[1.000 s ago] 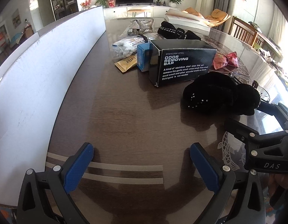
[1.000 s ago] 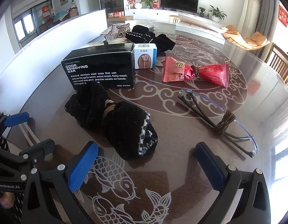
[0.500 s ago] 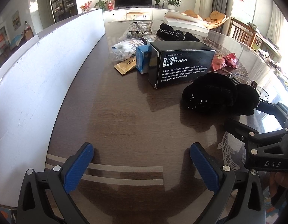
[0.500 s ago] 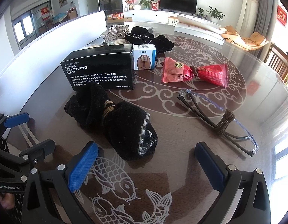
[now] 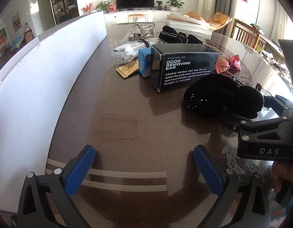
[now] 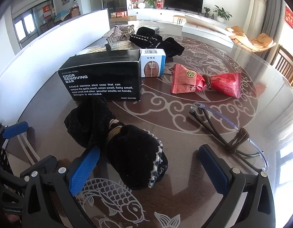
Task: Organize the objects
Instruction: 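Move the left tool toward the black knit item while the right tool approaches the glasses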
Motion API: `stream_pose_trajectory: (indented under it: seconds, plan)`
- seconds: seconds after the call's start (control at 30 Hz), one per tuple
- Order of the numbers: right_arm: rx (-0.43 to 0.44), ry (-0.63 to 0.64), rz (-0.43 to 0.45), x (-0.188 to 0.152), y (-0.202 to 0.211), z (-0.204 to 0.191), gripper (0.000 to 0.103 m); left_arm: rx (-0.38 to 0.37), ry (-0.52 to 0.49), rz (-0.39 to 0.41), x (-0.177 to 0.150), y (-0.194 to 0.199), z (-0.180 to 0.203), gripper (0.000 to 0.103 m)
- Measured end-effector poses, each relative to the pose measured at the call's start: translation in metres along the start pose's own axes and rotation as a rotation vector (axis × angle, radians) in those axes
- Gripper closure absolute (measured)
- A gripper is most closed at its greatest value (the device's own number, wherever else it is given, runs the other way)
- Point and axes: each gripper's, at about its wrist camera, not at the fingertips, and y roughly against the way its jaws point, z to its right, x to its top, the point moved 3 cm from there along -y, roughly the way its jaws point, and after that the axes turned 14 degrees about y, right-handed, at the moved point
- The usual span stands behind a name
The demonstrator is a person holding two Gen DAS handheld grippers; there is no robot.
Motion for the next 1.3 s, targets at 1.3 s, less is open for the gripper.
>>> stream_pose_trajectory:
  seconds: [1.3]
  plan:
    - [-0.041, -0.019, 0.001, -0.055, 0.052, 0.031, 0.000, -0.020, -0.020, 0.000, 0.002, -0.001, 0.000, 0.000]
